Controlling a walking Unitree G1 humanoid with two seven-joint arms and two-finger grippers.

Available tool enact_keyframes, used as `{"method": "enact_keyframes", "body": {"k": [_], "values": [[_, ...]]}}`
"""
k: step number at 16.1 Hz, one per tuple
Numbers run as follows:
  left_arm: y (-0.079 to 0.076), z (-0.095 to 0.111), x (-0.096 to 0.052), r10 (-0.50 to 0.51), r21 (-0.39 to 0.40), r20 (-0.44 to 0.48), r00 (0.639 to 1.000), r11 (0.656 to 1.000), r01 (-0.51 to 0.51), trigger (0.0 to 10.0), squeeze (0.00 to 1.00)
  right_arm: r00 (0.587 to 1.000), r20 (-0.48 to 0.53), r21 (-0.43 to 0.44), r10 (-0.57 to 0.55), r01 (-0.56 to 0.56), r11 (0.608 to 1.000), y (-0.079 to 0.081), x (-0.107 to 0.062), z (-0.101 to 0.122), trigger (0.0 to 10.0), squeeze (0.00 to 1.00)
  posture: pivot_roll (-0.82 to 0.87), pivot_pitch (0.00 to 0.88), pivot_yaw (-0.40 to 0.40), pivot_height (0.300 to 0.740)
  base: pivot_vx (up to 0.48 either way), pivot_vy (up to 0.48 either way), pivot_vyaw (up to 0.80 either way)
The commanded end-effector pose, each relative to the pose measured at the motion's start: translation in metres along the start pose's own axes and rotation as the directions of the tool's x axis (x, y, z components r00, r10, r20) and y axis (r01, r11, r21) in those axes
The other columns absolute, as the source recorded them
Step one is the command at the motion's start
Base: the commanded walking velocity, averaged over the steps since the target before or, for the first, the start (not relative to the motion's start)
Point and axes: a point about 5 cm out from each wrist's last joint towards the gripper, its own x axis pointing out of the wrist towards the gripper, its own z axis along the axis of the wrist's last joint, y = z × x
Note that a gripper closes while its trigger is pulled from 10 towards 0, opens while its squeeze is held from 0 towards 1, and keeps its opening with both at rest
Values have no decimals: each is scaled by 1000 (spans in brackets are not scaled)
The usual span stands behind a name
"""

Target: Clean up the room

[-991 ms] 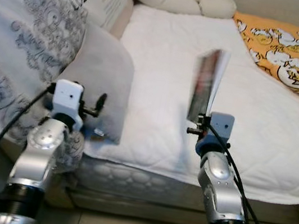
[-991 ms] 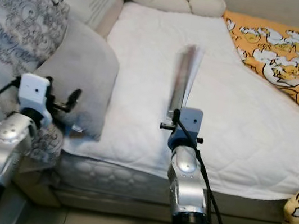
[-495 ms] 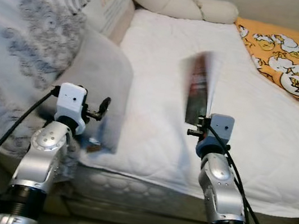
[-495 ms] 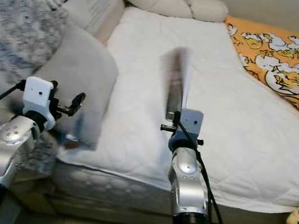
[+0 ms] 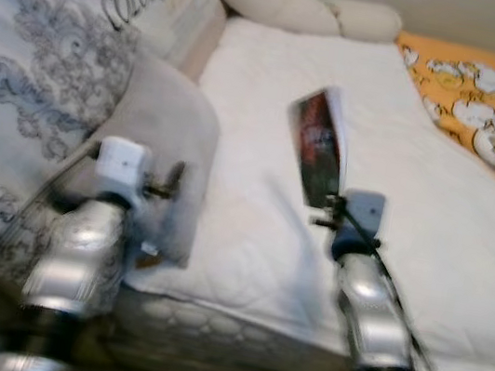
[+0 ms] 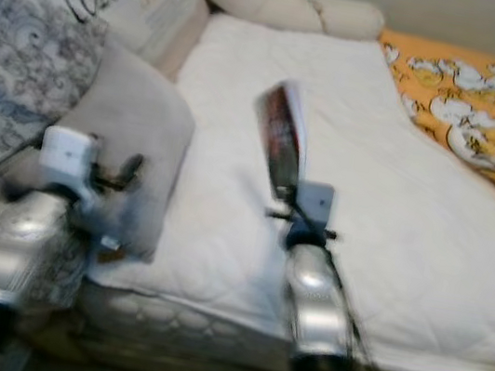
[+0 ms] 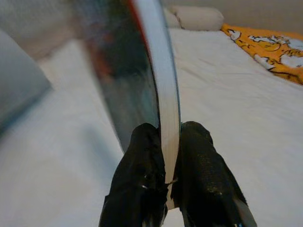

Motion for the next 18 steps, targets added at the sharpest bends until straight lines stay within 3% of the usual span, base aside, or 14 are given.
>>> {"method": "enact_keyframes", "body": {"k": [1,7,10,12,14,15,18], "values": [[11,3,-2,27,22,1,1000,999,-27,10000,0,998,63,19,23,-24,1000,10,3,16,10000,0,108,0,-15,740,326,0,475],[10,3,-2,12,34,-1,1000,999,-12,10000,0,997,67,64,25,-30,998,10,4,16,10000,0,109,0,-10,740,329,0,0],[12,0,-4,-30,84,-40,999,996,34,10000,0,978,69,120,196,-203,972,27,10,24,10000,0,107,0,-6,740,97,0,0],[9,0,-7,-114,118,-60,992,986,121,10000,0,974,9,162,227,-225,961,27,20,25,10000,0,111,0,-3,740,0,0,0],[2,0,-13,-260,144,-101,960,951,273,10000,0,970,-77,247,229,-204,947,21,33,25,10000,0,115,0,-3,740,0,0,0],[-3,-3,-21,-397,144,-168,902,896,421,10000,0,931,-182,372,318,-234,898,19,43,19,10000,0,115,0,1,740,0,0,0],[-5,-6,-29,-504,117,-234,831,834,539,10000,0,874,-279,449,397,-246,859,17,48,7,10000,0,119,0,4,740,0,0,0]]}}
